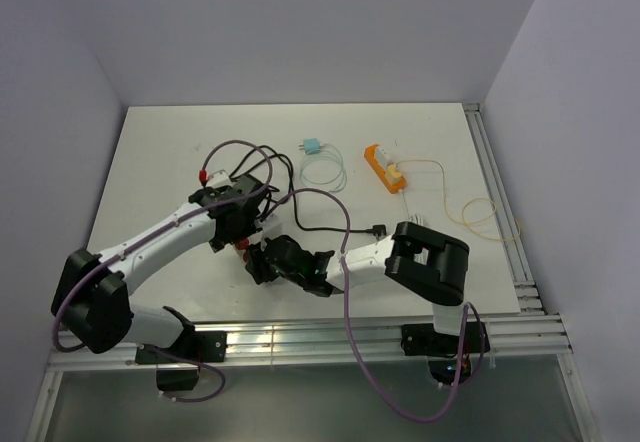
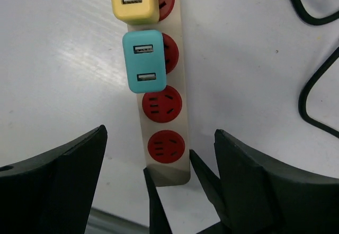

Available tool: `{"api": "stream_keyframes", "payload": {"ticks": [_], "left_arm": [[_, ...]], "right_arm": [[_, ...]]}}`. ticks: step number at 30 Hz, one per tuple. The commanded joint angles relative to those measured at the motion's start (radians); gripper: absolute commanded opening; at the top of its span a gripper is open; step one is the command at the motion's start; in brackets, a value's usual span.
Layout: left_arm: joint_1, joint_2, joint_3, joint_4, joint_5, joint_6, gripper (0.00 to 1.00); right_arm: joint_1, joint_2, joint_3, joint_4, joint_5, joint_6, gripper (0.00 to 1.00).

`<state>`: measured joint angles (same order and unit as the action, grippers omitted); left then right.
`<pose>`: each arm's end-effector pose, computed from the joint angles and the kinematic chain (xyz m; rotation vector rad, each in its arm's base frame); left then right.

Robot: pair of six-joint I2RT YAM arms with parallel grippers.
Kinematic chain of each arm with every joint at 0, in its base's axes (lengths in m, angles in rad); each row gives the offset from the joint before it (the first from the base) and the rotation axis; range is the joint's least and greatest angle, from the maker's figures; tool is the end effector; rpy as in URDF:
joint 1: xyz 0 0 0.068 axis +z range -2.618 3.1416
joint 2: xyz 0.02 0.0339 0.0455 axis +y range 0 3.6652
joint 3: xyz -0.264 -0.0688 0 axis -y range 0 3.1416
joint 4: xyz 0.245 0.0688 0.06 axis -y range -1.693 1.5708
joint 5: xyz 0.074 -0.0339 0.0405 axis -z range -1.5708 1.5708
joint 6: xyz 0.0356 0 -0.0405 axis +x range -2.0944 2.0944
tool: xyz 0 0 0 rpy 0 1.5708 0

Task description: Insert the plug

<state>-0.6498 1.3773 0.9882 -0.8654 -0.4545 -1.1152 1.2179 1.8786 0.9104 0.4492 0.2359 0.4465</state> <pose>0.2098 -0.1398 0.2344 -0.6912 2.5018 0.0615 0.1400 0.3561 0.1434 -0.6755 2.0589 0.7553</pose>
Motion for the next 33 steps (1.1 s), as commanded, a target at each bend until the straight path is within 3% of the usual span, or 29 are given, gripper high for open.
{"api": "stream_keyframes", "payload": {"ticks": [1,2,4,5,6,7,8,9,15,20,29,31,33], "left_arm": [[-0.005,-0.121,0.113,-0.145,-0.038,-0.021,0.88],[-0.005,-0.139,0.169,-0.176,-0.068,-0.029,0.89],[0.007,-0.182,0.231,-0.266,-0.147,-0.029,0.9],[0.019,-0.193,0.292,-0.291,-0.16,-0.018,0.92],[0.057,-0.211,0.317,-0.306,-0.164,0.026,0.93],[0.084,-0.219,0.337,-0.299,-0.155,0.063,0.93],[0.111,-0.225,0.366,-0.296,-0.144,0.096,0.93],[0.172,-0.236,0.381,-0.299,-0.135,0.135,0.98],[0.321,-0.309,0.44,-0.273,-0.101,0.236,1.0],[0.332,-0.356,0.399,-0.251,-0.055,0.262,0.98],[0.334,-0.352,0.227,-0.205,0.082,0.313,0.95],[0.334,-0.369,0.213,-0.182,0.096,0.313,0.98],[0.335,-0.374,0.216,-0.187,0.096,0.316,1.0]], "right_arm": [[0.011,0.008,-0.002,-0.106,-0.047,0.047,0.0],[0.011,0.001,-0.005,-0.107,-0.047,0.049,0.01],[0.011,-0.016,-0.016,-0.099,-0.06,0.047,0.19],[0.011,-0.044,-0.019,-0.109,-0.053,0.049,0.51],[0.009,-0.064,-0.022,-0.112,-0.041,0.044,0.62],[0.009,-0.084,-0.033,-0.113,-0.03,0.034,0.83],[0.006,-0.122,-0.033,-0.127,-0.024,0.029,0.98],[0.005,-0.137,-0.028,-0.142,-0.02,0.026,1.0],[-0.099,-0.239,0.019,-0.294,0.014,0.07,1.0],[-0.275,-0.227,0.143,-0.424,0.022,0.074,0.97],[-0.481,0.058,0.635,-0.679,0.028,-0.022,0.63],[-0.529,0.103,0.735,-0.71,0.031,-0.014,0.48],[-0.566,0.151,0.798,-0.704,-0.004,-0.017,0.46]]}}
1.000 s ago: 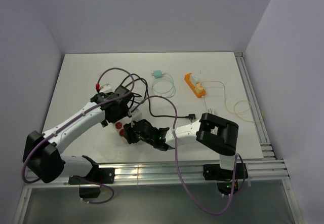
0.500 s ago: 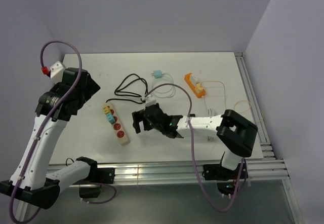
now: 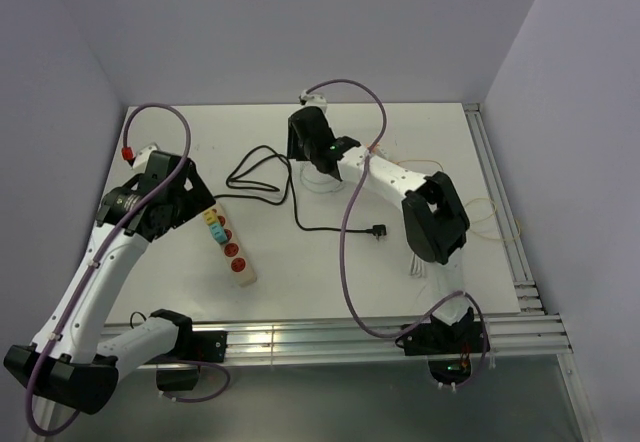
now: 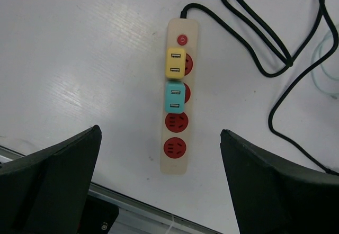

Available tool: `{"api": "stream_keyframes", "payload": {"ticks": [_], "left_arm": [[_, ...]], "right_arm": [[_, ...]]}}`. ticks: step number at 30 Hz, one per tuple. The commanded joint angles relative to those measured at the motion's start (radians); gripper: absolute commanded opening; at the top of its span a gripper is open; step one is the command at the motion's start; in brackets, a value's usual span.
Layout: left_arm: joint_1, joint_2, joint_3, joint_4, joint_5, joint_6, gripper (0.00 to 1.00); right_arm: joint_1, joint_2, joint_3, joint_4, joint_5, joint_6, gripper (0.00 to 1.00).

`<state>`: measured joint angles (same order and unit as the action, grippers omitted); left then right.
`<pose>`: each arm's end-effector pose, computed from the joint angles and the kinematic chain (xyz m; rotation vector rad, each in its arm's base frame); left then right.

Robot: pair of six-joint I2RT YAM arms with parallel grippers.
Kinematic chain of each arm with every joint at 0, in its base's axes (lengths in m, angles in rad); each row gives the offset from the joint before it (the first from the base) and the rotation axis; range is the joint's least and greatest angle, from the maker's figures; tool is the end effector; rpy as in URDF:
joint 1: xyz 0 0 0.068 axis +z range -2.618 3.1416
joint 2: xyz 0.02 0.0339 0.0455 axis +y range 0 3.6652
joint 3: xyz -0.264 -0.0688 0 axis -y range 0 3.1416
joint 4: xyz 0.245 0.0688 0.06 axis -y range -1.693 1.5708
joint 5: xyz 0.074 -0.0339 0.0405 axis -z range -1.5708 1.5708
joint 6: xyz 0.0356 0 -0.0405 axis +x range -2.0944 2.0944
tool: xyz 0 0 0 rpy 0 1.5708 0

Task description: Insert the plug

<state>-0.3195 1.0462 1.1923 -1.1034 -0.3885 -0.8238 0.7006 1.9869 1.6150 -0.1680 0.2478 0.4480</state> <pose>0.1780 -0.0447 0.3496 -0.7512 2.3101 -0.0143 0.3648 0.2962 0.2661 -0.1185 2.1186 0.4301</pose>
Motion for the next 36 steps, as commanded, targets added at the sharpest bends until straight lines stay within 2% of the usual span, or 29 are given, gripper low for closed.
{"api": "stream_keyframes", "payload": {"ticks": [1,3,4,6,9,15,19,27,36], "left_arm": [[0.004,-0.041,0.016,0.05,0.031,0.026,0.99],[0.005,-0.029,0.02,0.045,0.042,0.032,0.99],[0.005,-0.029,0.02,0.05,0.06,0.032,1.0],[0.005,-0.034,0.013,0.054,0.079,0.032,1.0],[0.005,-0.058,-0.011,0.091,0.102,0.031,0.99],[0.005,-0.058,-0.02,0.102,0.115,0.04,0.99],[0.005,-0.064,-0.03,0.125,0.114,0.04,1.0],[0.005,-0.051,-0.04,0.134,0.146,0.037,1.0],[0.004,-0.06,-0.04,0.137,0.16,0.034,0.99]], "right_arm": [[-0.061,0.096,0.13,-0.103,-0.024,-0.022,0.47],[-0.085,0.168,0.288,-0.157,-0.027,-0.034,0.56],[-0.102,0.24,0.337,-0.201,-0.027,-0.063,0.75],[-0.113,0.303,0.464,-0.237,-0.024,-0.094,0.89],[-0.144,0.391,0.567,-0.271,-0.038,-0.095,0.92],[-0.217,0.48,0.643,-0.286,-0.179,-0.106,0.89],[-0.22,0.481,0.599,-0.252,-0.215,-0.123,0.86],[-0.213,0.53,0.657,-0.281,-0.243,-0.12,0.79],[-0.202,0.579,0.729,-0.347,-0.259,-0.089,0.76]]}}
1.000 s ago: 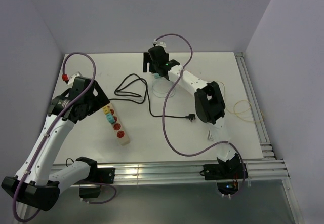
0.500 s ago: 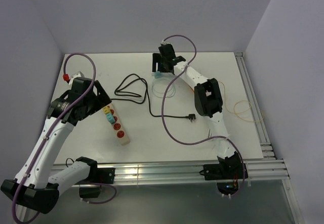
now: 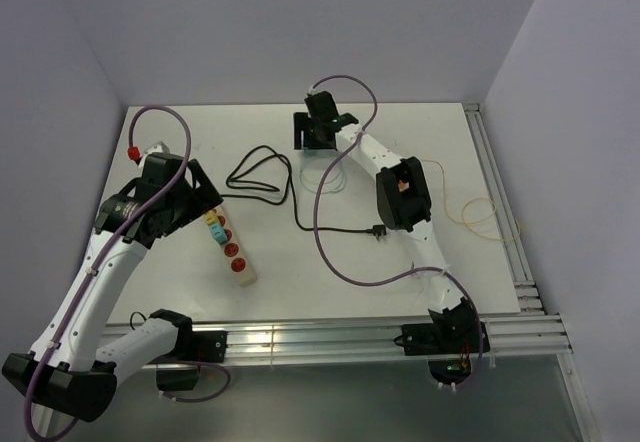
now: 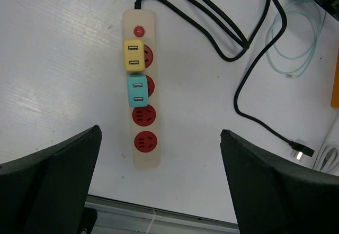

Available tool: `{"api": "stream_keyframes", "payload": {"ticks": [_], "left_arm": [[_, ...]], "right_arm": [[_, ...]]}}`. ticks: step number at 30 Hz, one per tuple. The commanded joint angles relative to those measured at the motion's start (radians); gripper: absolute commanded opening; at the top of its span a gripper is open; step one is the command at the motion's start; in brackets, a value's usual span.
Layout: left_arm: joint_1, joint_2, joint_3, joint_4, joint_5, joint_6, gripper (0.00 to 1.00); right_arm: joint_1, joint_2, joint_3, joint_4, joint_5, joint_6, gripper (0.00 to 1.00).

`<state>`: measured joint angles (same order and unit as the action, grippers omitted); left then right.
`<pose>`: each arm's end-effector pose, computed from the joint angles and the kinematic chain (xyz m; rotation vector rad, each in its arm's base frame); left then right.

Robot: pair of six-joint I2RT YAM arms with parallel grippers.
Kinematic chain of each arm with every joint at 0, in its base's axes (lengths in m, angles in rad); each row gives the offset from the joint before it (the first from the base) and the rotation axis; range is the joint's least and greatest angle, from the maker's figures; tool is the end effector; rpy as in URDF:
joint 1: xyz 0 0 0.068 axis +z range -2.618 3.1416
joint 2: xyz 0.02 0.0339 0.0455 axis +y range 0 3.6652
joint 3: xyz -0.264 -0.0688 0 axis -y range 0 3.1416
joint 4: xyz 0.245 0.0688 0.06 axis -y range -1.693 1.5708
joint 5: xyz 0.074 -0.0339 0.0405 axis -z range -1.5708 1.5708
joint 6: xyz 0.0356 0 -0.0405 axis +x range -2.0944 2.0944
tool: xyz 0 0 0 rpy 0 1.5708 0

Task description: Insert the plug

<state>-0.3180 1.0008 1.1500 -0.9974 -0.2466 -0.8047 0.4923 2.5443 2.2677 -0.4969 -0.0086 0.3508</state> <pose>0.1762 -0.0489 0.3501 -0.6860 2.2976 -0.2305 0.5011 0.2691 0.1762 -0.1729 2.3779 0.4203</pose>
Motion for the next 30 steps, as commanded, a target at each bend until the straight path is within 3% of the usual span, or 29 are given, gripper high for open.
{"api": "stream_keyframes", "payload": {"ticks": [1,7,16,19,21,28,30], "left_arm": [[0.003,-0.019,0.001,0.032,0.021,0.013,0.99],[0.003,-0.024,-0.001,0.033,0.026,0.018,0.99],[0.003,-0.044,-0.027,0.055,0.046,0.024,0.99],[0.003,-0.03,-0.026,0.06,0.056,0.033,0.99],[0.003,-0.024,-0.021,0.062,0.058,0.038,0.99],[0.003,-0.004,-0.019,0.066,0.059,0.044,0.98],[0.002,0.001,-0.022,0.066,0.066,0.041,0.98]], "right_arm": [[0.006,0.027,0.085,-0.032,-0.002,0.008,0.75],[0.008,0.077,0.177,-0.103,0.036,0.024,0.65],[0.028,0.071,0.179,-0.118,0.099,-0.021,0.65],[0.028,0.091,0.217,-0.14,0.101,-0.019,0.6],[0.028,0.093,0.225,-0.144,0.102,-0.019,0.48],[0.026,0.079,0.198,-0.117,0.075,-0.027,0.23],[0.026,0.042,0.142,-0.073,0.065,-0.026,0.05]]}}
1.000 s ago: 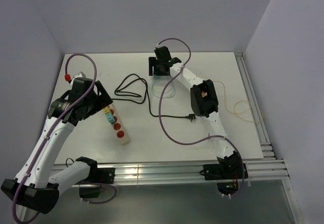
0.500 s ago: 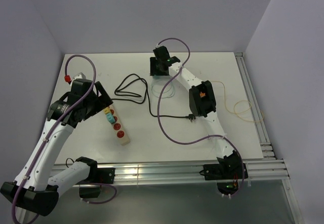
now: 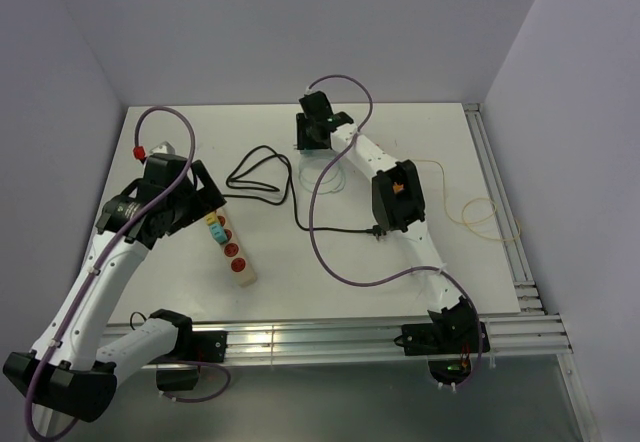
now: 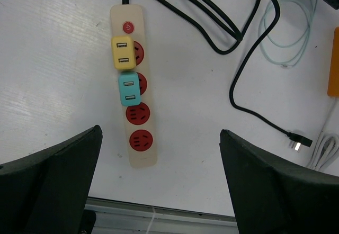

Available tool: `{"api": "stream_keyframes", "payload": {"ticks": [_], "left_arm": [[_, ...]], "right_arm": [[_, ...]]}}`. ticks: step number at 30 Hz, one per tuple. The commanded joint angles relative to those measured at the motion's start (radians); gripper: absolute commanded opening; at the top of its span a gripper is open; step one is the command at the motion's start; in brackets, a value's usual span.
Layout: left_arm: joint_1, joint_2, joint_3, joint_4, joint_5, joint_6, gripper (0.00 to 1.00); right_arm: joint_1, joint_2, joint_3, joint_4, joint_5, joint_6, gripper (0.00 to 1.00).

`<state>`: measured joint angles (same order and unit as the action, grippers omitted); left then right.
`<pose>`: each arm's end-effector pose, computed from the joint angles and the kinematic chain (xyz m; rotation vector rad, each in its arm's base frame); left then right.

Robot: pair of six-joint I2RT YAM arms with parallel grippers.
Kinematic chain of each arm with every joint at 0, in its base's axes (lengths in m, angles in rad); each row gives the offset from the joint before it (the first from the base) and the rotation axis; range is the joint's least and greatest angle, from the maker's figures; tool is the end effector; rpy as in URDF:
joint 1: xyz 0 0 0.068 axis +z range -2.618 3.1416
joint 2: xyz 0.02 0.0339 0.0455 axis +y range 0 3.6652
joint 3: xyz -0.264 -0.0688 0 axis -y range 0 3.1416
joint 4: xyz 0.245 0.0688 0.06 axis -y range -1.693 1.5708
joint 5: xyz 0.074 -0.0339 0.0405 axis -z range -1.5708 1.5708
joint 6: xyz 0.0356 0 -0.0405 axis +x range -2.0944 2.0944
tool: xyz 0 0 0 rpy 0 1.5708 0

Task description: Insert the plug

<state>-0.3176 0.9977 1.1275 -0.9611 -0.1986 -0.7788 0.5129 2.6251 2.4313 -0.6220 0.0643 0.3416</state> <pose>0.1783 -0.0512 0.3461 -0.6381 2.3129 -0.2804 0.5035 0.2809 0.1758 -0.1755 2.4032 0.3253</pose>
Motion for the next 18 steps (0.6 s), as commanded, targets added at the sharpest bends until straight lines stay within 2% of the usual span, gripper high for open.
{"api": "stream_keyframes", "payload": {"ticks": [1,3,9,15,18], "left_arm": [[0.002,0.004,0.002,0.025,0.021,0.01,0.97],[0.003,0.007,0.012,0.015,0.031,0.007,0.96],[0.002,-0.004,0.028,-0.008,0.088,-0.008,0.94],[0.002,0.015,0.041,0.012,0.221,0.015,0.91],[0.003,0.033,0.048,0.051,0.335,0.024,0.91]], "right_arm": [[0.006,-0.057,-0.087,0.08,-0.008,-0.015,0.0],[0.009,-0.144,-0.187,0.204,0.017,-0.033,0.0],[0.013,-0.351,-0.412,0.376,0.065,-0.084,0.0],[0.013,-0.585,-0.598,0.416,0.063,-0.095,0.0],[0.019,-0.765,-0.789,0.458,0.028,-0.072,0.0]]}}
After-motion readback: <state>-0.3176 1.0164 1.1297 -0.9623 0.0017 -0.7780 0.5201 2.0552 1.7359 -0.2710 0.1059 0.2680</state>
